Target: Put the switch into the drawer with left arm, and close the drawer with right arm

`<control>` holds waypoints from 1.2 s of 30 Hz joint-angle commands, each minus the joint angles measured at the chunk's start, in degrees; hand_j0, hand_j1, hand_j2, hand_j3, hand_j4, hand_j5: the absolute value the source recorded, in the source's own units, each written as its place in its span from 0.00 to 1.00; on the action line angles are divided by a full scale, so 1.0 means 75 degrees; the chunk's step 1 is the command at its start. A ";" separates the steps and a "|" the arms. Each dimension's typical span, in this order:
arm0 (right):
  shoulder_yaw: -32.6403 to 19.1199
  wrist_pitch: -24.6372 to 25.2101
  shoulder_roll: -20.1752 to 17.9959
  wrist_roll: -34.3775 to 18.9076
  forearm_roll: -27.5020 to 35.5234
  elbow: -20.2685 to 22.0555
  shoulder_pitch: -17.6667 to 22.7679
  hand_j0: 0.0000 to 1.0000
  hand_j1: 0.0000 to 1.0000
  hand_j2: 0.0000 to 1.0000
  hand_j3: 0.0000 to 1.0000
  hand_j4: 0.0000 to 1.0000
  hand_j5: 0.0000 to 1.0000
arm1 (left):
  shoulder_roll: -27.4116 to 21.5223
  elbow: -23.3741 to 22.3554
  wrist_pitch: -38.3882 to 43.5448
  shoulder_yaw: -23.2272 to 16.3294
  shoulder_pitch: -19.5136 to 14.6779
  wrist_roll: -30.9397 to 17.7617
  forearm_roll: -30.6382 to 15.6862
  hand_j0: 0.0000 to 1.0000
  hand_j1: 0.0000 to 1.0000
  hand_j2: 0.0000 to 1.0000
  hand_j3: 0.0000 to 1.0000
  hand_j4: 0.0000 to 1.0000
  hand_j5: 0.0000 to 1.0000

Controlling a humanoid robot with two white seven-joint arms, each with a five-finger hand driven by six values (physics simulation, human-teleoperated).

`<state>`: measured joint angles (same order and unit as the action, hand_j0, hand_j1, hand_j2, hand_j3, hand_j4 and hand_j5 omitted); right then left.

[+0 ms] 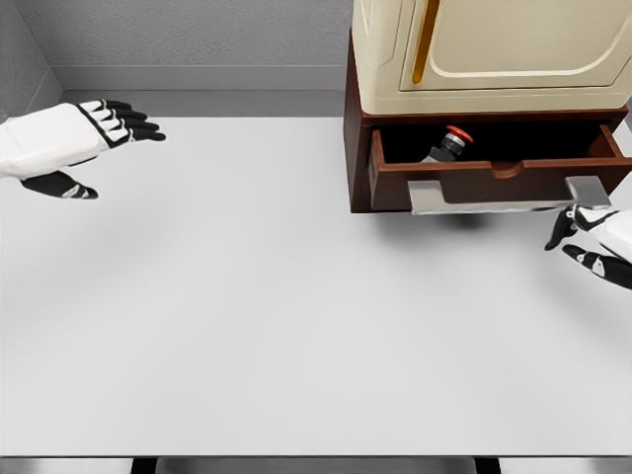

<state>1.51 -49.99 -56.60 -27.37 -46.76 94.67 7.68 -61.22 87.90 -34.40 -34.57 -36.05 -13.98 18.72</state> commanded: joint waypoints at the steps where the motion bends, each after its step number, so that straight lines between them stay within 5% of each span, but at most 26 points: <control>1: -0.0823 0.1998 0.0679 0.2009 0.5169 -0.0013 0.0230 0.46 0.46 0.46 0.46 0.46 0.46 | 0.0158 -0.0189 -0.0080 -0.0348 -0.0233 0.0024 -0.0035 1.00 1.00 1.00 1.00 1.00 1.00; 24: -0.0834 0.1998 0.0679 0.2009 0.5180 0.0092 0.0007 0.46 0.46 0.46 0.46 0.46 0.46 | 0.0170 -0.0224 -0.0080 -0.0348 -0.0233 0.0024 -0.0023 1.00 1.00 1.00 1.00 1.00 1.00; 36: -0.0342 0.1998 0.0797 0.1997 0.4946 0.0010 -0.0825 0.46 0.46 0.46 0.46 0.46 0.46 | 0.0170 -0.0224 -0.0080 -0.0348 -0.0233 0.0024 -0.0023 1.00 1.00 1.00 1.00 1.00 1.00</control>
<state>-2.06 -35.06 -50.74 -12.41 -9.63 94.78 0.97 -59.87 86.22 -35.07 -37.23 -37.79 -13.83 18.84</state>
